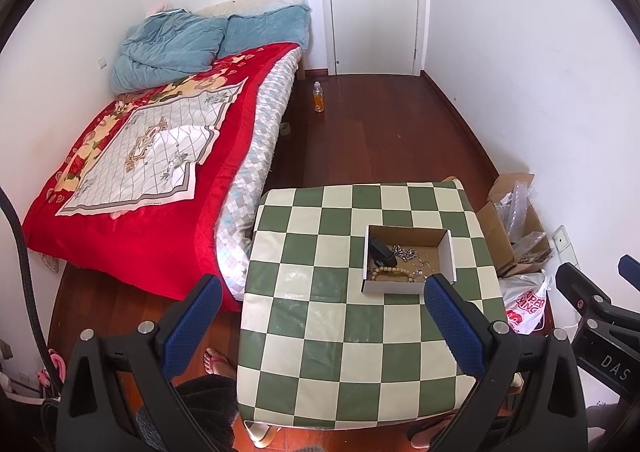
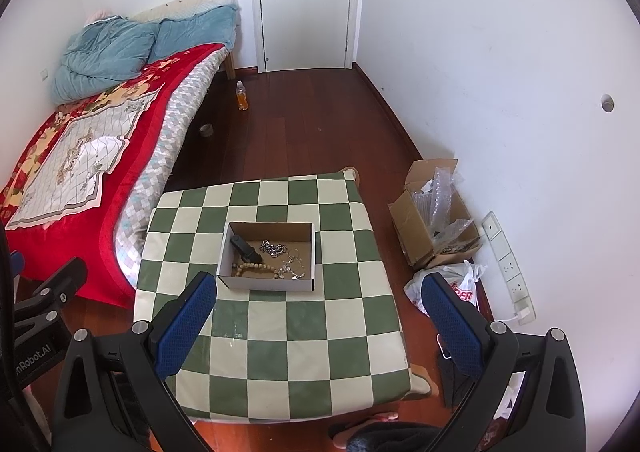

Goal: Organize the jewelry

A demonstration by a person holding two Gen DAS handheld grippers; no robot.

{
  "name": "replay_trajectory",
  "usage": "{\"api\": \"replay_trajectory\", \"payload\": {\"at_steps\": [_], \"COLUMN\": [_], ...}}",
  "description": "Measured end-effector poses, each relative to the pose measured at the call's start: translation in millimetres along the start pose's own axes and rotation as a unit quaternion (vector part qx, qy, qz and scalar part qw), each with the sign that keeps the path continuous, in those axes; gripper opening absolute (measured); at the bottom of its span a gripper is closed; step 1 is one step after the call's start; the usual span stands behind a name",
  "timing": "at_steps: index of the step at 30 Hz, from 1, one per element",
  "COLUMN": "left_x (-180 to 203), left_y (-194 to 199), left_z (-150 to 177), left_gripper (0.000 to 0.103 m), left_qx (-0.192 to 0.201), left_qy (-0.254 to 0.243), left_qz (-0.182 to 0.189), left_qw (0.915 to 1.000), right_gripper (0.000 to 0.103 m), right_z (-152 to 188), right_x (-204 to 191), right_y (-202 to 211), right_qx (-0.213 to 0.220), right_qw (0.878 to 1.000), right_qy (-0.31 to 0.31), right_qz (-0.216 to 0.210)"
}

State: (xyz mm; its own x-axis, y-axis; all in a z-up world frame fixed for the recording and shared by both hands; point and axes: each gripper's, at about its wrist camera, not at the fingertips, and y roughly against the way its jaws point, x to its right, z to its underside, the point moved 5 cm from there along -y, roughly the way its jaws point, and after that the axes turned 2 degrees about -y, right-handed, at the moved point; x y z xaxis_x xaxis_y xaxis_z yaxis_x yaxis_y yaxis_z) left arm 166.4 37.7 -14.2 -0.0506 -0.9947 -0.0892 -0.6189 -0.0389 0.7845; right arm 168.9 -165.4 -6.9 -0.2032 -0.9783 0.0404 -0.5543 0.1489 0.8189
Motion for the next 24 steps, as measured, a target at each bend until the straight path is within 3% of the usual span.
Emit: {"api": "replay_trajectory", "payload": {"at_steps": [24], "left_x": [0.2], "left_y": [1.5], "left_z": [1.7], "left_gripper": [0.103], "left_qx": [0.003], "left_qy": [0.005], "left_qz": [0.004], "left_qw": [1.0000], "right_gripper": [0.103], "right_z": [-2.0], "right_x": [8.2], "right_y": [0.4], "right_qx": [0.003], "right_qw": [1.000], "right_qy": [-0.008], "right_qz": [0.000]}}
